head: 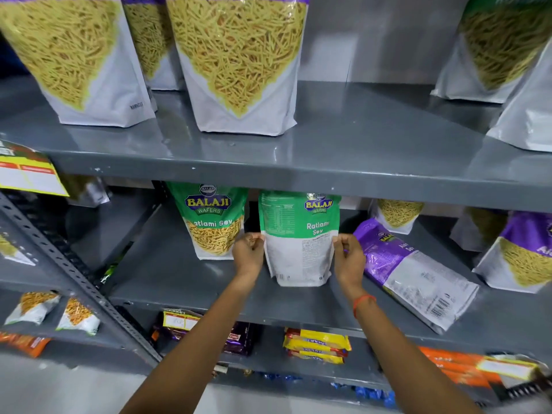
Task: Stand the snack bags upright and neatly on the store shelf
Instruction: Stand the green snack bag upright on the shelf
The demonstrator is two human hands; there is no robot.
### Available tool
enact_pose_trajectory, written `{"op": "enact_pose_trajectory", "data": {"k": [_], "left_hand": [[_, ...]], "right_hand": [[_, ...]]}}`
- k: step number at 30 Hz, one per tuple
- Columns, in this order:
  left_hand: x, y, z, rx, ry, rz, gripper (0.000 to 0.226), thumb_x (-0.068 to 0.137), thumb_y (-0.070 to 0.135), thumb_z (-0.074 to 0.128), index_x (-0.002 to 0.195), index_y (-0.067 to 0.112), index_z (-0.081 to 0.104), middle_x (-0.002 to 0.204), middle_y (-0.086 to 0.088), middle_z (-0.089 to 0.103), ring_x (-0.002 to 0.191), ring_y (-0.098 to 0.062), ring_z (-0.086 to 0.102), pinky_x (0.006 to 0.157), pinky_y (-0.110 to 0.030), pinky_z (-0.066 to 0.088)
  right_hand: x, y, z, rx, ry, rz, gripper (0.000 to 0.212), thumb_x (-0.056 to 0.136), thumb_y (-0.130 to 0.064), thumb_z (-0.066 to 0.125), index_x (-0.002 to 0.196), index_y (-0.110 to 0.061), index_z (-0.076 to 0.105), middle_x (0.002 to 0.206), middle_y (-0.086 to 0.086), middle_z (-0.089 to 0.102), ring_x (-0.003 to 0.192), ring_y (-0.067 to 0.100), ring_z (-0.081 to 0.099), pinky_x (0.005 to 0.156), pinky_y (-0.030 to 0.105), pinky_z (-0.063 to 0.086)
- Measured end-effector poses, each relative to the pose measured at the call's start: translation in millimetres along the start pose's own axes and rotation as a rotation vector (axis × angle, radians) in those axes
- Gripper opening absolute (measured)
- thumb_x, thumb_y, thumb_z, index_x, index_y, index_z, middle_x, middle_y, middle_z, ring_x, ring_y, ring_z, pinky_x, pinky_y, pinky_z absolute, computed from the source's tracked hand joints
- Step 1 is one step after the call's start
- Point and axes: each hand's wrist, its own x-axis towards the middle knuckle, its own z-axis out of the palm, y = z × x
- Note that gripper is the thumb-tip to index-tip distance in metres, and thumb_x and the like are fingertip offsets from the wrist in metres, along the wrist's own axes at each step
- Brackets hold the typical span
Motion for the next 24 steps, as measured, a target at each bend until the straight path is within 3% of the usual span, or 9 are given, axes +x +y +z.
{"op": "enact_pose_trajectory", "data": {"k": [2,5,7,9,12,14,17,20,24], "left_hand": [[5,-1,7,0.033,0.0,0.053,0.014,0.083,-0.004,0.056,0.092,-0.012,0.064,0.099,-0.027,0.069,0.087,-0.026,0.062,0.077,-0.024,0.046],[2,-3,14,0.017,-0.002,0.06,0.014,0.083,-0.007,0.055,0.094,-0.012,0.063,0.1,-0.031,0.068,0.088,-0.027,0.062,0.068,-0.005,0.044],[-13,-12,21,0.014,0.013,0.082,0.018,0.082,-0.002,0.058,0.1,-0.004,0.061,0.1,-0.027,0.068,0.092,-0.035,0.064,0.079,-0.027,0.053],[-42,-25,30,0.015,-0.026,0.11,0.026,0.082,0.008,0.061,0.107,0.003,0.057,0.105,-0.025,0.063,0.098,-0.039,0.06,0.087,-0.046,0.052],[-71,-29,40,-0.026,-0.152,0.087,0.061,0.077,0.031,0.064,0.129,0.007,0.043,0.127,-0.016,0.054,0.119,-0.027,0.052,0.099,-0.036,0.046],[-69,-26,42,-0.166,-0.255,0.043,0.078,0.069,0.035,0.073,0.132,0.014,0.032,0.132,-0.008,0.051,0.121,-0.018,0.051,0.098,-0.026,0.047],[-53,-28,40,-0.164,-0.384,0.036,0.098,0.05,0.045,0.081,0.13,0.017,0.031,0.133,-0.003,0.048,0.123,-0.016,0.05,0.105,-0.037,0.044],[-49,-29,35,0.037,-0.387,0.102,0.109,0.038,0.053,0.082,0.13,0.02,0.035,0.13,-0.002,0.042,0.122,-0.013,0.045,0.107,-0.035,0.039],[-35,-28,33,0.226,-0.337,0.149,0.1,0.036,0.057,0.069,0.123,0.014,0.045,0.112,-0.004,0.036,0.115,-0.017,0.041,0.104,-0.029,0.038]], "right_hand": [[9,-1,1,-0.025,-0.012,-0.038,0.009,0.089,-0.01,0.053,0.084,-0.002,0.057,0.079,0.01,0.061,0.07,0.021,0.054,0.062,0.023,0.04],[7,14,-6,-0.095,-0.087,-0.065,0.006,0.09,-0.008,0.051,0.089,-0.004,0.055,0.079,0.011,0.062,0.067,0.023,0.054,0.06,0.024,0.04],[1,25,-12,-0.082,-0.131,-0.067,0.008,0.088,-0.004,0.052,0.092,-0.01,0.054,0.084,0.012,0.064,0.073,0.025,0.059,0.065,0.027,0.047],[-3,34,-16,-0.073,-0.185,-0.047,0.023,0.083,0.007,0.05,0.093,-0.013,0.053,0.087,0.013,0.063,0.079,0.027,0.059,0.07,0.034,0.05],[-2,37,-14,-0.08,-0.285,-0.002,0.029,0.076,0.009,0.041,0.095,-0.003,0.06,0.081,0.018,0.064,0.073,0.019,0.057,0.067,0.028,0.045],[-7,36,-14,-0.074,-0.333,0.008,0.028,0.07,0.002,0.039,0.08,-0.01,0.063,0.072,0.015,0.067,0.065,0.007,0.057,0.062,0.022,0.044],[-18,36,-13,-0.01,-0.308,0.049,0.045,0.074,0.017,0.039,0.063,-0.025,0.051,0.07,-0.002,0.063,0.068,-0.01,0.058,0.065,0.006,0.043],[-30,31,-12,0.053,-0.314,0.056,0.044,0.076,0.021,0.04,0.063,-0.021,0.049,0.085,0.003,0.071,0.085,-0.013,0.063,0.075,0.004,0.046],[-32,26,-13,0.054,-0.361,0.032,0.042,0.077,0.019,0.044,0.066,-0.02,0.053,0.093,0.003,0.072,0.085,-0.014,0.063,0.08,0.008,0.046]]}}
